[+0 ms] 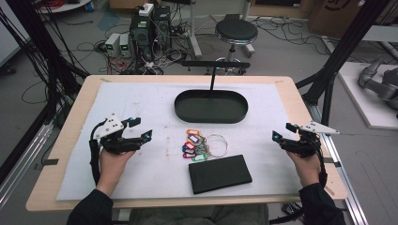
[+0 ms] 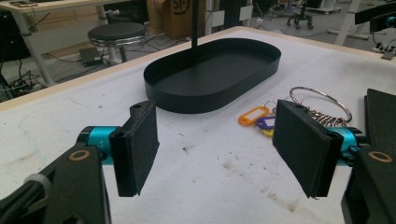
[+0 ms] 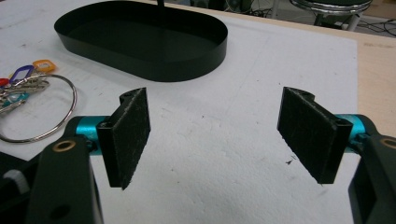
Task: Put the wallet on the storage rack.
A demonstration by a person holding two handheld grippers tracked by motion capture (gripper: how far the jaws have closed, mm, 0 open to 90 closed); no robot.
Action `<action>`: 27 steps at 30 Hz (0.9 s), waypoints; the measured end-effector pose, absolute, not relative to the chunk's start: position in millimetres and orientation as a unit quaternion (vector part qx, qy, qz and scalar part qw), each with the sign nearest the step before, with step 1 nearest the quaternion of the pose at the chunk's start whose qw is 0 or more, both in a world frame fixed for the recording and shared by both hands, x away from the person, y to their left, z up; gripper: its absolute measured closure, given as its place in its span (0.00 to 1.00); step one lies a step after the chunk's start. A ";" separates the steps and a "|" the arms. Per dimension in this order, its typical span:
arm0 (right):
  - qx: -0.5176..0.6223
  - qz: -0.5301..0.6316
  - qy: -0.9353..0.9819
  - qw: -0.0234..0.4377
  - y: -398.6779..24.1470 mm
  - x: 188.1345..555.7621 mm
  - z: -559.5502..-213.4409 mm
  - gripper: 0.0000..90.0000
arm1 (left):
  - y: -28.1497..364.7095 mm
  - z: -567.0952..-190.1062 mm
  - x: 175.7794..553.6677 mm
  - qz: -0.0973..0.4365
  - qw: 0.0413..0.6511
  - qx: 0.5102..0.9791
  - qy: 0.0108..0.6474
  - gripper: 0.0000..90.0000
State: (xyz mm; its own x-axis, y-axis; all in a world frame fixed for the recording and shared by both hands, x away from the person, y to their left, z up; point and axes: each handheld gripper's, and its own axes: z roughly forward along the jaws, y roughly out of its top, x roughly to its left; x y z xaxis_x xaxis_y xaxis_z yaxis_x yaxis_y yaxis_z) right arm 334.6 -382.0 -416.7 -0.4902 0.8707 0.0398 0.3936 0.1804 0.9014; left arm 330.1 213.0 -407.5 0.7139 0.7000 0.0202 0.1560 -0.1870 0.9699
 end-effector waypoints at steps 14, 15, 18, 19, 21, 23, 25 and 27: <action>0.437 0.469 0.723 0.257 -382.1 337.7 -417.7 0.29 | 194.6 -399.2 314.9 0.239 0.569 0.743 0.260 0.34; 0.436 0.470 0.723 0.258 -382.1 337.9 -417.7 0.29 | 191.8 -398.4 313.6 0.234 0.570 0.744 0.257 0.34; 0.435 0.470 0.724 0.258 -382.1 338.1 -417.8 0.29 | 183.0 -396.1 310.2 0.219 0.577 0.749 0.243 0.34; 0.437 0.469 0.723 0.257 -382.1 337.8 -417.7 0.29 | 180.5 -395.9 309.2 0.218 0.577 0.749 0.241 0.34; 0.439 0.469 0.722 0.257 -382.3 337.6 -417.6 0.29 | 172.9 -395.1 306.0 0.215 0.577 0.753 0.231 0.34; 0.437 0.469 0.723 0.258 -382.7 338.0 -417.7 0.29 | 166.4 -394.6 303.0 0.211 0.576 0.758 0.220 0.34; 0.438 0.469 0.722 0.258 -382.7 338.3 -417.8 0.29 | 160.2 -394.0 299.4 0.208 0.577 0.761 0.213 0.34; 0.440 0.469 0.721 0.258 -382.8 338.2 -417.9 0.29 | 154.4 -393.2 295.2 0.206 0.578 0.763 0.205 0.34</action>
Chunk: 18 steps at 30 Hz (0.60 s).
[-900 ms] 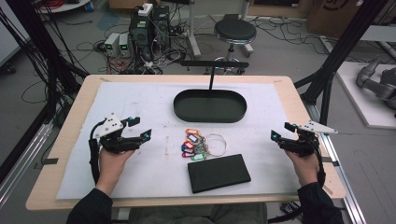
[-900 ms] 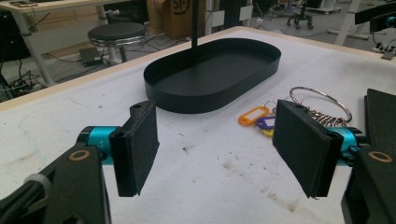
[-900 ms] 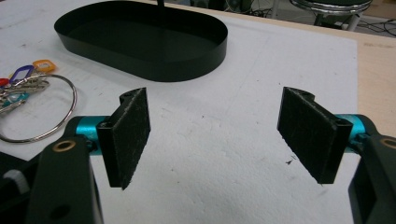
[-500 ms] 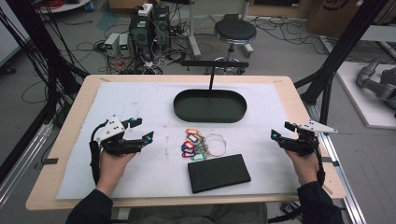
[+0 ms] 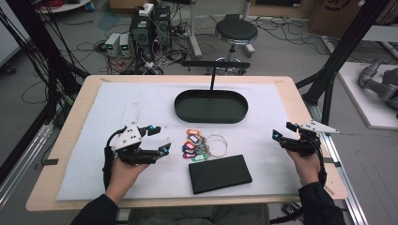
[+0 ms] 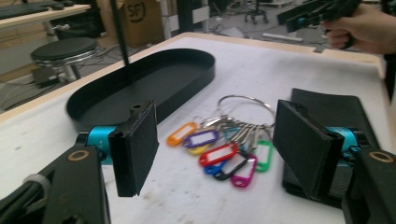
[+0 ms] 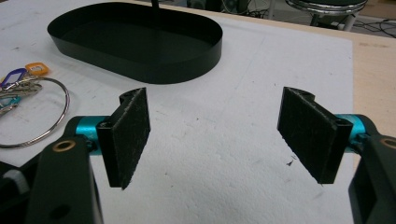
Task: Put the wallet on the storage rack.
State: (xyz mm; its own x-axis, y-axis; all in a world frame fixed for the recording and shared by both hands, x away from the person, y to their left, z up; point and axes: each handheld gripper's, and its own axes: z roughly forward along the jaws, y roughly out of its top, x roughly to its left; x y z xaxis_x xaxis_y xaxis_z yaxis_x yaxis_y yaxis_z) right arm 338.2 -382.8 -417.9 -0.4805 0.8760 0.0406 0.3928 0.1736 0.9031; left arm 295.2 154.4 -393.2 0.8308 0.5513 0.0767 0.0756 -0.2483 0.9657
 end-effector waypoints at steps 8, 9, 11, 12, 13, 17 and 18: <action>0.440 0.468 0.721 0.259 -382.6 338.6 -418.0 0.29 | 133.2 -394.6 278.0 0.195 0.574 0.774 0.183 0.35; 0.440 0.468 0.721 0.259 -382.4 338.6 -418.0 0.29 | 131.3 -396.1 276.3 0.191 0.575 0.775 0.181 0.35; 0.440 0.468 0.721 0.260 -382.3 338.5 -417.8 0.29 | 127.7 -399.1 273.6 0.184 0.572 0.779 0.178 0.36; 0.440 0.468 0.721 0.259 -382.2 338.5 -417.7 0.29 | 125.9 -400.6 272.9 0.182 0.570 0.782 0.176 0.36; 0.442 0.468 0.720 0.259 -381.8 338.3 -417.6 0.29 | 123.9 -401.9 272.8 0.177 0.567 0.784 0.177 0.36; 0.440 0.467 0.721 0.261 -381.1 338.7 -417.7 0.29 | 116.4 -406.0 273.9 0.166 0.564 0.790 0.174 0.37; 0.440 0.467 0.721 0.259 -380.8 338.6 -417.6 0.29 | 114.4 -406.7 274.3 0.164 0.562 0.792 0.172 0.38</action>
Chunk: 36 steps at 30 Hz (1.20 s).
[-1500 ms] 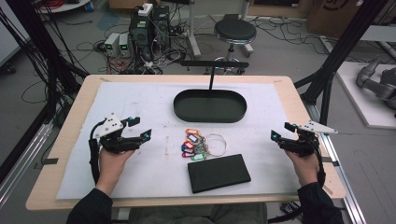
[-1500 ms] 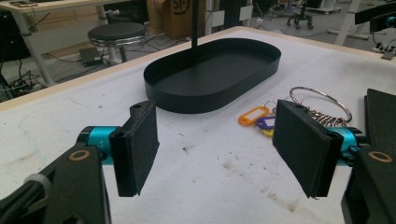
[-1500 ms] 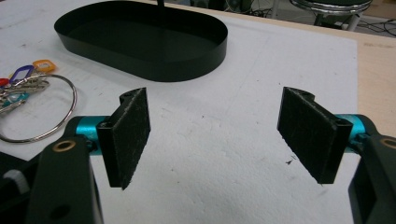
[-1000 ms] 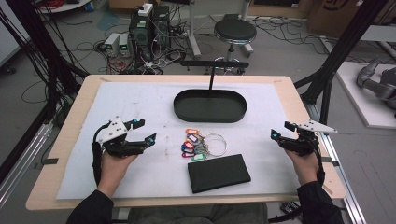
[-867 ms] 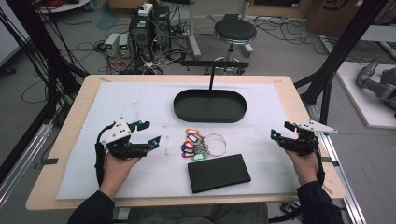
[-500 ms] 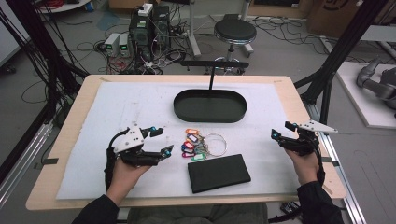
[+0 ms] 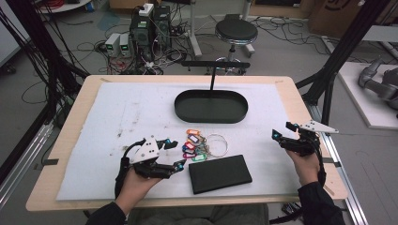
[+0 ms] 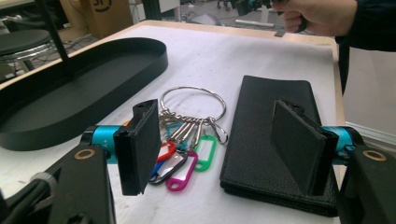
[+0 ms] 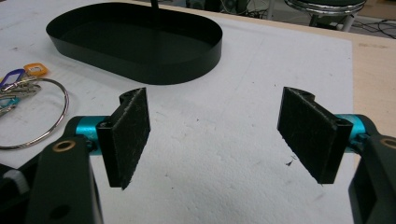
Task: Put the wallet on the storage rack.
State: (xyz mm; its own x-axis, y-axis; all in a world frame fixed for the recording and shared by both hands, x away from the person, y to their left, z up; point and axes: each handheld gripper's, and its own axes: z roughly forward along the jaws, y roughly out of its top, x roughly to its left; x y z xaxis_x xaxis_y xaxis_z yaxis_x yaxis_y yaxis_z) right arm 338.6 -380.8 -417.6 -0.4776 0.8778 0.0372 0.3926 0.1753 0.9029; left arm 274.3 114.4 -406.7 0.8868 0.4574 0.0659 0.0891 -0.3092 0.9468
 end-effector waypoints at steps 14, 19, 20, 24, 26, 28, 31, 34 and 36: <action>0.442 0.467 0.721 0.258 -384.4 335.0 -418.4 0.29 | 84.5 -421.6 260.0 0.139 0.520 0.838 0.090 0.41; 0.440 0.466 0.723 0.258 -382.7 336.3 -418.7 0.29 | 71.1 -427.5 245.7 0.137 0.502 0.853 0.039 0.46; 0.440 0.466 0.723 0.257 -382.1 336.4 -418.6 0.29 | 69.0 -428.3 243.3 0.140 0.497 0.856 0.032 0.47; 0.440 0.466 0.724 0.255 -380.1 337.2 -418.6 0.29 | 64.4 -433.0 238.7 0.142 0.479 0.866 0.017 0.49; 0.438 0.466 0.725 0.256 -379.7 337.6 -418.5 0.29 | 63.4 -435.8 238.1 0.138 0.474 0.869 0.019 0.50; 0.438 0.466 0.725 0.256 -379.5 337.6 -418.4 0.29 | 62.5 -438.2 236.9 0.137 0.471 0.871 0.017 0.50; 0.439 0.466 0.725 0.256 -379.6 338.0 -418.5 0.29 | 60.2 -441.7 235.0 0.142 0.459 0.877 0.012 0.51; 0.439 0.465 0.725 0.256 -379.7 338.1 -418.6 0.29 | 58.4 -444.8 234.4 0.145 0.447 0.883 0.006 0.54; 0.439 0.466 0.725 0.255 -379.9 338.0 -418.6 0.29 | 56.5 -450.1 233.6 0.145 0.431 0.891 -0.004 0.58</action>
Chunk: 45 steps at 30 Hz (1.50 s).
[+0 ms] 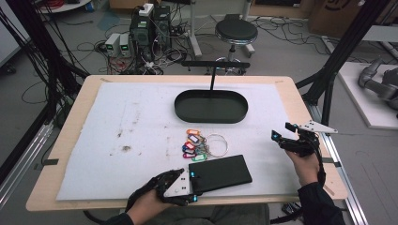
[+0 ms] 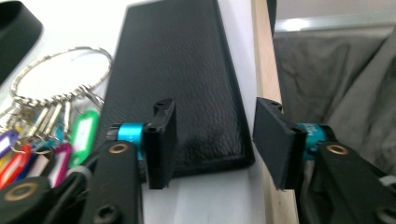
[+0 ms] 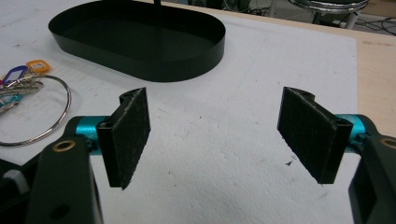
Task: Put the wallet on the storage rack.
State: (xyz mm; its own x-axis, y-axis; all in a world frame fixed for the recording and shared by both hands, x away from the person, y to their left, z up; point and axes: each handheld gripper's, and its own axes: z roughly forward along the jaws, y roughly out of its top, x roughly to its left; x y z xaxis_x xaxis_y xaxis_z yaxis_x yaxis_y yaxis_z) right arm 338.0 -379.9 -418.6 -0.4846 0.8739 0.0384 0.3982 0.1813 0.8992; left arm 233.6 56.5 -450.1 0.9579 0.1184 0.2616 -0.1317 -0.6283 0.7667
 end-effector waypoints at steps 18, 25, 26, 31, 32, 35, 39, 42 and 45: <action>0.437 0.472 0.722 0.256 -379.6 337.3 -417.6 0.29 | 66.1 -428.3 235.8 0.141 0.481 0.865 0.001 0.88; 0.425 0.498 0.713 0.252 -380.2 334.2 -414.0 0.29 | 77.9 -421.8 250.6 0.111 0.542 0.831 0.054 0.88; 0.422 0.504 0.711 0.249 -380.1 333.4 -413.3 0.29 | 79.5 -420.8 253.1 0.108 0.549 0.827 0.059 0.88; 0.392 0.525 0.717 0.237 -377.6 331.1 -411.4 0.29 | 85.8 -417.2 265.6 0.099 0.580 0.803 0.092 0.88; 0.383 0.531 0.719 0.232 -376.9 330.9 -411.2 0.29 | 87.4 -416.9 268.7 0.096 0.585 0.799 0.099 0.88; 0.358 0.542 0.727 0.221 -374.0 328.8 -410.1 0.29 | 91.8 -416.0 277.6 0.092 0.594 0.791 0.115 0.88; 0.320 0.556 0.742 0.194 -369.5 327.6 -410.2 0.29 | 95.2 -415.8 286.1 0.085 0.607 0.779 0.134 0.88; 0.290 0.559 0.759 0.165 -363.0 327.2 -411.7 0.29 | 96.5 -415.9 290.3 0.082 0.611 0.775 0.138 0.88; 0.264 0.554 0.777 0.139 -353.7 327.5 -414.3 0.29 | 97.7 -416.5 293.3 0.078 0.615 0.771 0.146 0.88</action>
